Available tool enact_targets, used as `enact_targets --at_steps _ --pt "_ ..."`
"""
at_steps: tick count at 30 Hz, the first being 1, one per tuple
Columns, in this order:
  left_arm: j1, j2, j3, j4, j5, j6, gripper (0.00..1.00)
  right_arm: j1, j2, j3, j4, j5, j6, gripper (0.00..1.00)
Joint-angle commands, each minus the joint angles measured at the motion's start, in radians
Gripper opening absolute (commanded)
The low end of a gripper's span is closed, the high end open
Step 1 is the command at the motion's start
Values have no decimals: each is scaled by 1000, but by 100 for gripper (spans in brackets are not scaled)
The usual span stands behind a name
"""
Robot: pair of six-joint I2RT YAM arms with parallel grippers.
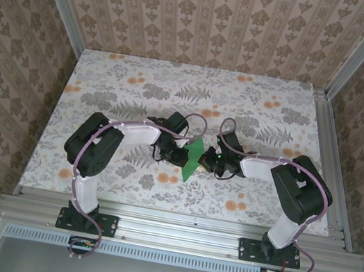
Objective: Fold a paper plane with a square sheet of paper (pick it up from the middle)
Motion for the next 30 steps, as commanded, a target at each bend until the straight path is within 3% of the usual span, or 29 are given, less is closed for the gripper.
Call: enact_targets --at_steps 1,7,13,21,30 --pt "-6 117 -66 -82 -195 36 15 -28 -13 -14 -64 88 -26 7" --pt "-6 108 -77 -78 -185 39 15 -53 -40 -13 -71 75 -51 6" --pt "-5 102 -77 -62 -141 23 15 2 -113 -3 -37 27 -28 6" --pt "-6 90 -67 -74 -133 24 15 34 -2 37 19 13 -14 6" --pt "-5 79 -71 -88 -139 34 15 -14 41 61 -68 88 -72 6"
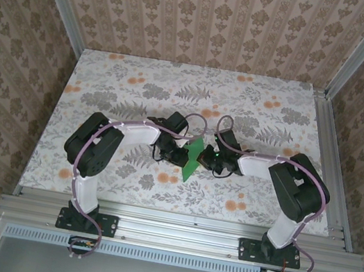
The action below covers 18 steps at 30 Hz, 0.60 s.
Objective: Fold a paper plane with a square sheet of paper (pick it up from the middle)
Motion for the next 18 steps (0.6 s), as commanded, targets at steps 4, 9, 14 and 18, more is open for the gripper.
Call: enact_targets --at_steps 4,9,14,18 --pt "-4 77 -70 -95 -145 33 15 -60 15 17 -89 76 -53 5" --pt "-3 86 -71 -92 -133 34 15 -80 -15 27 -115 80 -88 5" --pt "-2 83 -66 -91 -122 33 15 -64 -91 10 -95 71 -110 5" --pt "0 84 -66 -82 -99 29 15 -9 -175 -7 -92 53 -107 5"
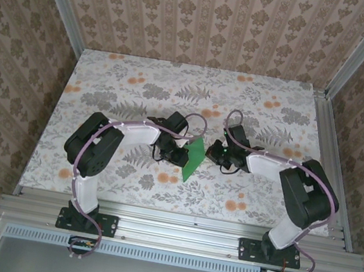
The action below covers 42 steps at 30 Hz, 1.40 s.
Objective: Fold a paper plane with a square sheet of paper (pick it up from the middle)
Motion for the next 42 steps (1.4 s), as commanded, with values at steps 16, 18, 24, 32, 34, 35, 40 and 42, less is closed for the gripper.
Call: enact_targets --at_steps 16,18,24,32,34,35,40,42 --pt "18 83 -71 -64 -47 13 15 185 46 -137 265 -47 222 2" --pt "18 86 -72 -66 -47 14 15 188 56 -138 265 -48 219 2" --pt "21 95 -65 -79 -56 24 15 198 56 -124 176 -45 182 2" --pt "23 107 -58 -94 -63 37 15 230 15 -163 92 -51 159 2" --pt "24 109 -56 -97 -65 40 15 231 -5 -181 76 -44 160 2" --pt "24 111 -55 -100 -65 41 15 232 -18 -187 70 -42 162 2" --pt "25 115 -50 -102 -62 44 15 240 -75 -195 140 -48 206 2" --pt "24 114 -49 -105 -62 43 15 242 -86 -193 209 -41 237 2"
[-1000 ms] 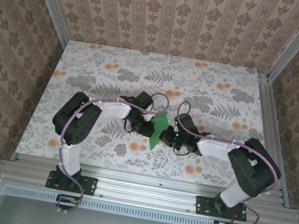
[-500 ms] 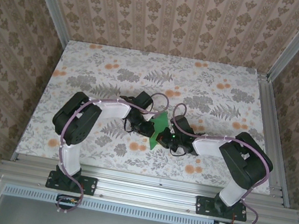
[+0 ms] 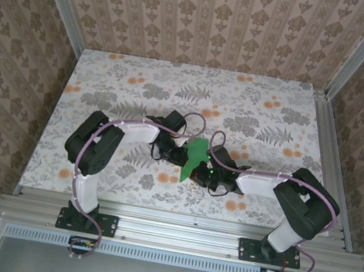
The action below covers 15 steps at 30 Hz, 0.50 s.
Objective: Fold a paper plane with a square sheet of paper (pick it up from the middle)
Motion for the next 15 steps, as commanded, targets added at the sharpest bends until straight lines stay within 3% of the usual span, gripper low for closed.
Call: enact_targets --at_steps 1,6,15 --pt "3 98 -51 -104 -119 29 15 7 -34 1 82 -2 51 3" --pt "3 94 -53 -107 -120 31 15 14 55 15 223 -25 111 3" --pt "3 97 -58 -103 -120 34 15 46 155 44 203 -45 100 2"
